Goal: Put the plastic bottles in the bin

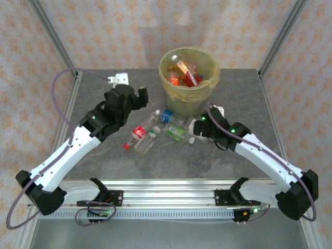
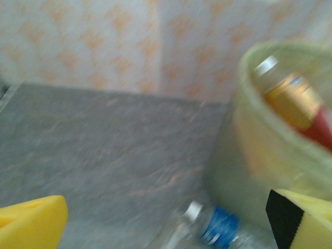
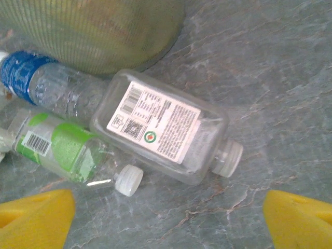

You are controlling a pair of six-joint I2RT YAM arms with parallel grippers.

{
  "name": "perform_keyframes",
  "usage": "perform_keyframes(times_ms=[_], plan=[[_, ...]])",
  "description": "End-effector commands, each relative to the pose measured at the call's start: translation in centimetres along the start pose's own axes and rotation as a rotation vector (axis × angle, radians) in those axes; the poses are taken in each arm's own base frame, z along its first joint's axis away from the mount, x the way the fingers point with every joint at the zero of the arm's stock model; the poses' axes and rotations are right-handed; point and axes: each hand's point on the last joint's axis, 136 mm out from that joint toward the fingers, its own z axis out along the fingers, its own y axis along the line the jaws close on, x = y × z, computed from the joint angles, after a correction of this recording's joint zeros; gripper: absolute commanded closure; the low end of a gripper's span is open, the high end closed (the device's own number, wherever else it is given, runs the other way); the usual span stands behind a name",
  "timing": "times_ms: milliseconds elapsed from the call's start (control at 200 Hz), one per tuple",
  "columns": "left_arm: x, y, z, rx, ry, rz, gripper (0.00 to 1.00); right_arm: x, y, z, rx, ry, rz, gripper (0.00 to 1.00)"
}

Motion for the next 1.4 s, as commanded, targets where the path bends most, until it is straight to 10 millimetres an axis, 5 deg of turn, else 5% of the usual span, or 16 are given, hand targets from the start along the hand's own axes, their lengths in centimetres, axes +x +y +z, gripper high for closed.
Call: perform_keyframes(times_ms=[0, 235, 380, 786, 1396], plan=[[3.4, 4.4, -0.6, -0.133, 0.068, -0.006, 0.0, 0.2, 2.1, 0.5, -0.05, 0.018, -0.042, 0.08], [7.1, 9.9, -0.9, -0.265, 0.077, -0.161, 0.0, 1.9, 6.6, 2.9, -0.04, 0.082, -0.232, 0.1], [7.9, 11.5, -0.8, -0.305, 0.064, -0.213, 0.0, 2.3, 9.0, 4.0, -0.03, 0.102, -0.355, 0.1], [8.2, 13.2, -0.9, -0.38, 0.051, -0.209, 0.0, 2.3, 12.3, 7.8, -0.001, 0.146, -0.523, 0.1], [8.5, 14.4, -1.2, -0.415, 0.045, -0.22, 0.0, 4.7, 13.7, 12.1, 0.009, 0.249, -0.62, 0.16]])
